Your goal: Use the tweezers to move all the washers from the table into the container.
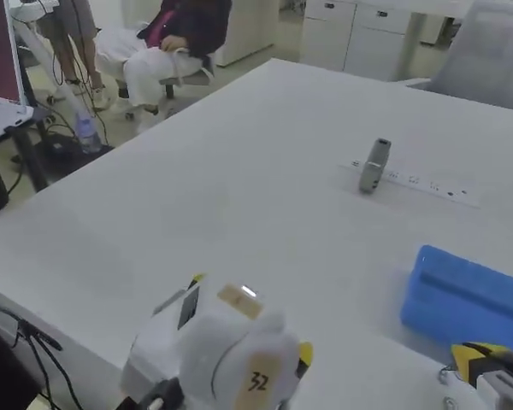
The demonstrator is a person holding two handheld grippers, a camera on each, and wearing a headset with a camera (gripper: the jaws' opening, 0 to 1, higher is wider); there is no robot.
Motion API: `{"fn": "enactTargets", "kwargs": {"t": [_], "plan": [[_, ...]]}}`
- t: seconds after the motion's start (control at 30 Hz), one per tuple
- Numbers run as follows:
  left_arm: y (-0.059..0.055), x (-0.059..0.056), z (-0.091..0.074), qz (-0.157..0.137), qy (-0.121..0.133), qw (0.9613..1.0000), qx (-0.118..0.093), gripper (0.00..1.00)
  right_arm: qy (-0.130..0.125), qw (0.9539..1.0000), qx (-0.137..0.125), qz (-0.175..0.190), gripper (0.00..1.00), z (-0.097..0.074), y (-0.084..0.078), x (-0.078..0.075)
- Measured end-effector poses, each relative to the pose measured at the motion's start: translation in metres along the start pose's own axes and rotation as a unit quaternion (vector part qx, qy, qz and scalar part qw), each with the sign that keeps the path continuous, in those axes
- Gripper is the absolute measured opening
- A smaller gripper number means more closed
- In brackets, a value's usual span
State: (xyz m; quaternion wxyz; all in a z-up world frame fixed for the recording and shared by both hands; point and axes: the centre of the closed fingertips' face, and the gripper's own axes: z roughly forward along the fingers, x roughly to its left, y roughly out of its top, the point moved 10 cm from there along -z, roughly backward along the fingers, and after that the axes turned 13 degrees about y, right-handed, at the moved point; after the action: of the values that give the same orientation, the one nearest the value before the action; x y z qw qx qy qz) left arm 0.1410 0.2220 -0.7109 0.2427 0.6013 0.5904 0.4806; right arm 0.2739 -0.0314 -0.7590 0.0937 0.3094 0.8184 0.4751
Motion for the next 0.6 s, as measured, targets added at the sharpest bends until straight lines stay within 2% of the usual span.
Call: {"fn": "enactTargets", "kwargs": {"t": [0.13, 0.37, 0.4, 0.5, 0.6], "plan": [[-0.0005, -0.0003, 0.001, 0.0, 0.001, 1.0, 0.004, 0.73, 0.005, 0.9999, 0.012, 0.008, 0.04, -0.0031, 0.0013, -0.002], [-0.001, 0.0, 0.0019, -0.001, 0.003, 1.0, 0.005, 0.73, 0.014, 0.9993, 0.036, -0.001, 0.04, -0.0035, 0.0035, -0.0079], [-0.0012, -0.0001, 0.0021, 0.001, 0.004, 1.0, 0.006, 0.73, 0.023, 0.9988, 0.042, 0.006, 0.04, -0.0018, 0.0044, -0.006], [-0.0009, -0.0001, 0.0022, 0.0, 0.003, 1.0, 0.004, 0.73, 0.024, 0.9976, 0.065, -0.003, 0.03, -0.0001, 0.0042, -0.0072], [-0.0015, 0.0001, 0.0025, 0.001, 0.004, 1.0, 0.007, 0.73, 0.024, 0.9971, 0.072, 0.003, 0.03, -0.0025, 0.0038, -0.0079]]}}
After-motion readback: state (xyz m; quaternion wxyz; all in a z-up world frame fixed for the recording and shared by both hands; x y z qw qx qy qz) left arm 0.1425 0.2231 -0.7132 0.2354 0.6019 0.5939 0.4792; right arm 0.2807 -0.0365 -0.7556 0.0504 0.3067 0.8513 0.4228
